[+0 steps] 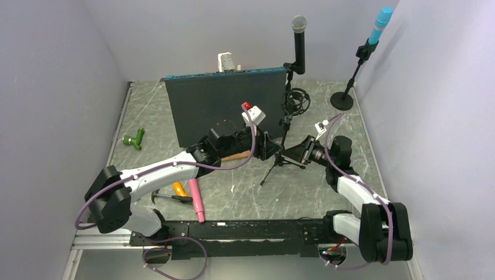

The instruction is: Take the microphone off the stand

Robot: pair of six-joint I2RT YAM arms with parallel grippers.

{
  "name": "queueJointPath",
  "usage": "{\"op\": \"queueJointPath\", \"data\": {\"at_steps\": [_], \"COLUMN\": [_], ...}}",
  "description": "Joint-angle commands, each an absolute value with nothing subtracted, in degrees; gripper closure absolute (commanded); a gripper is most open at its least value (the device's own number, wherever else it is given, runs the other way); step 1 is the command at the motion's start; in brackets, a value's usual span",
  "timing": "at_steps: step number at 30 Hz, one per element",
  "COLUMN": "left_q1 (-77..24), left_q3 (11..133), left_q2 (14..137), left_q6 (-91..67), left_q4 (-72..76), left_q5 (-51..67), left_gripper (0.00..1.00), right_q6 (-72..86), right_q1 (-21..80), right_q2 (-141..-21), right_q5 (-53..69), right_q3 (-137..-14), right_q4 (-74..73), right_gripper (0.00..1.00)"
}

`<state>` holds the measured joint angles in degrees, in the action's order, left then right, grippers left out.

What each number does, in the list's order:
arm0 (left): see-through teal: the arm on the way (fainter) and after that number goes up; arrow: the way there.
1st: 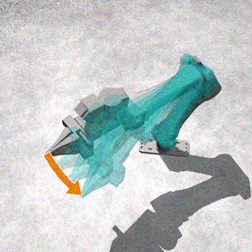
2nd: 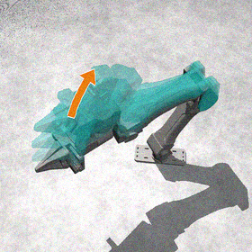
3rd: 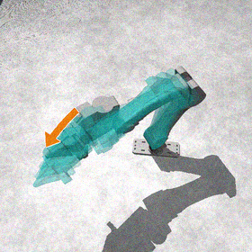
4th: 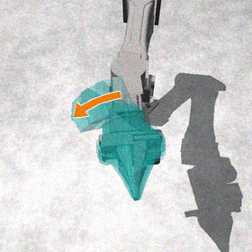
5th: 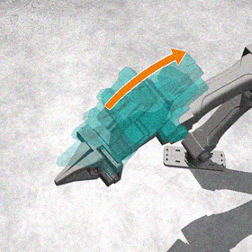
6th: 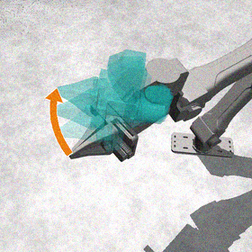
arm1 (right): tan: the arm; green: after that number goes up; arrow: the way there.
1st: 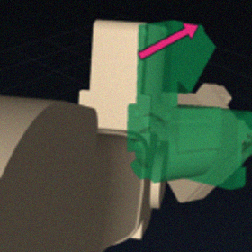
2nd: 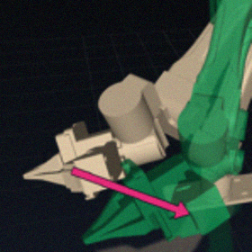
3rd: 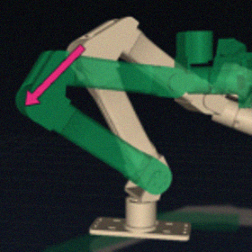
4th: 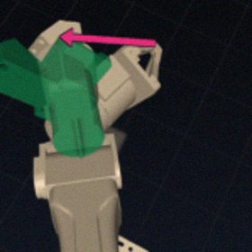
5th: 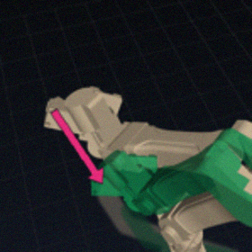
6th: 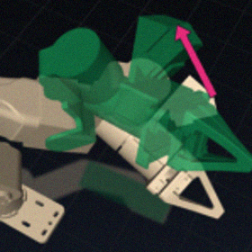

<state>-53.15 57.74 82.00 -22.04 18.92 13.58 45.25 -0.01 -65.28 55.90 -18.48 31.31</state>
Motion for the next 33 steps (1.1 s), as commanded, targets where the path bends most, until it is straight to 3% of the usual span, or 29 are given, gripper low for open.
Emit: {"op": "queueJointPath", "data": {"at_steps": [1,8,17,21,33], "left_q1": [-53.5,-53.5,-53.5,-53.5,-53.7], "left_q3": [56.6,54.3,58.8,56.8,54.9], "left_q2": [75.1,63.9,50.9,45.0,37.4], "left_q6": [-20.2,-14.9,-6.8,-3.6,-3.6], "left_q4": [17.8,10.1,-7.7,-9.1,-10.1], "left_q5": [12.5,9.2,0.2,-3.7,-8.2], "left_gripper": [0.37,0.36,0.33,0.31,0.30], "right_q6": [29.1,27.2,27.6,29.4,35.1], "right_q1": [4.8,9.8,18.8,25.8,47.3], "right_q2": [-62.2,-59.1,-52.7,-51.7,-65.1], "right_q5": [38.3,26.8,4.8,-7.8,-39.6], "right_q3": [-21.1,-22.1,-24.0,-26.0,-43.4], "right_q4": [13.4,6.9,-5.4,-10.6,-31.3], "right_gripper": [1.00,1.00,1.00,1.00,1.00]}}
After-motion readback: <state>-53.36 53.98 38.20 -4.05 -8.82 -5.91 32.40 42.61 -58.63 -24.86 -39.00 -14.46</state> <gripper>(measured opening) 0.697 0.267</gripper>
